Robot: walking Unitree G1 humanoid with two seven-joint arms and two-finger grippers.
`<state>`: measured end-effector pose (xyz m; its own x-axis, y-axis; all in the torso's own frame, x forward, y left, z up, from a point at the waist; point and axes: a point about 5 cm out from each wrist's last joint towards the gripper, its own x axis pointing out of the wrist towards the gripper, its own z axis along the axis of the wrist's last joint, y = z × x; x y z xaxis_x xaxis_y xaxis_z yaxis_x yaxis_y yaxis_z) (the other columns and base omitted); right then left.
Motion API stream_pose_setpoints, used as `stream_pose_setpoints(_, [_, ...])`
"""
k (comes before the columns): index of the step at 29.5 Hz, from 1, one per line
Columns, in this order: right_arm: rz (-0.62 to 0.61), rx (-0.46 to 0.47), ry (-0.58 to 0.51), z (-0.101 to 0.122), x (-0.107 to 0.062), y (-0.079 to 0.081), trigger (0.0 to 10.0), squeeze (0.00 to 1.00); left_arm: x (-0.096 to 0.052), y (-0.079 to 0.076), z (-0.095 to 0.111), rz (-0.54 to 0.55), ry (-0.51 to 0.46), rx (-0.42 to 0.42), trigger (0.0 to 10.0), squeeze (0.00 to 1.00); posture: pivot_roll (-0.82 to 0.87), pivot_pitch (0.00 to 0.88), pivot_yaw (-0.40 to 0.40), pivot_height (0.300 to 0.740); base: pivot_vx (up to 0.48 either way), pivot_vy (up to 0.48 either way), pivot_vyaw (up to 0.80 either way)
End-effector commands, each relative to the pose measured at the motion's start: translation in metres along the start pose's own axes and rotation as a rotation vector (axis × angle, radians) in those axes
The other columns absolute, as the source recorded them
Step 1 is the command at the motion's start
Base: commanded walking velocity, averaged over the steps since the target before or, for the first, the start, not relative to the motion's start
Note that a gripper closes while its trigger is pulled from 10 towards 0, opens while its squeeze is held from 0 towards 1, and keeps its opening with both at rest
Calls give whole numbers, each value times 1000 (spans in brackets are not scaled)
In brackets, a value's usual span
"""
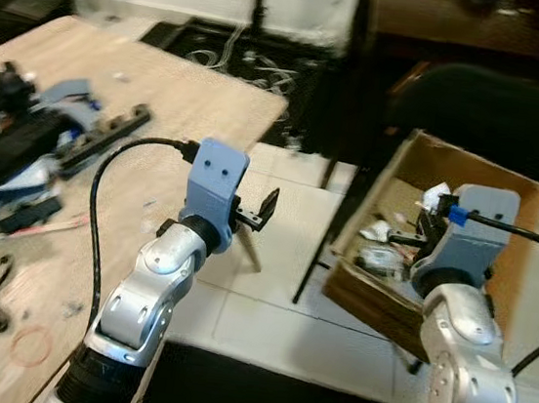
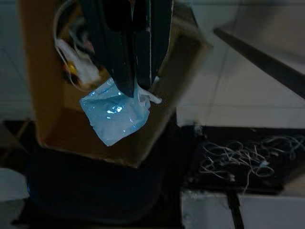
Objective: Picking trash to rubbish bin
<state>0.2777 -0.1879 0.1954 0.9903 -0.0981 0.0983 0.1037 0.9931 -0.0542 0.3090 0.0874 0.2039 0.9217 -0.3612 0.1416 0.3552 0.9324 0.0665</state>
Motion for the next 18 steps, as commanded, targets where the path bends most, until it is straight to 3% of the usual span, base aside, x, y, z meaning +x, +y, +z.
stream_pose_setpoints(1, [45,-14,-21,-3,-2,7,10000,0,-5,8,-11,68,26,-13,10000,0,-47,166,80,740,0,0,-800])
stream_pose_setpoints(5, [140,-39,-52,-16,-8,21,10000,0,-15,15,-26,113,31,-18,10000,0,-42,143,84,740,0,0,-800])
stream_pose_setpoints(8, [152,-42,-55,-18,-9,23,10000,0,-16,15,-28,117,28,-22,10000,0,-42,143,84,740,0,0,-800])
stream_pose_setpoints(12, [186,-21,-28,-40,-12,26,10000,0,-26,18,-42,196,0,-37,10000,0,-31,144,72,740,0,0,-800])
stream_pose_setpoints(18, [206,64,56,-54,-14,30,10000,0,-31,16,-52,210,64,-39,10000,0,-35,146,75,740,0,0,0])
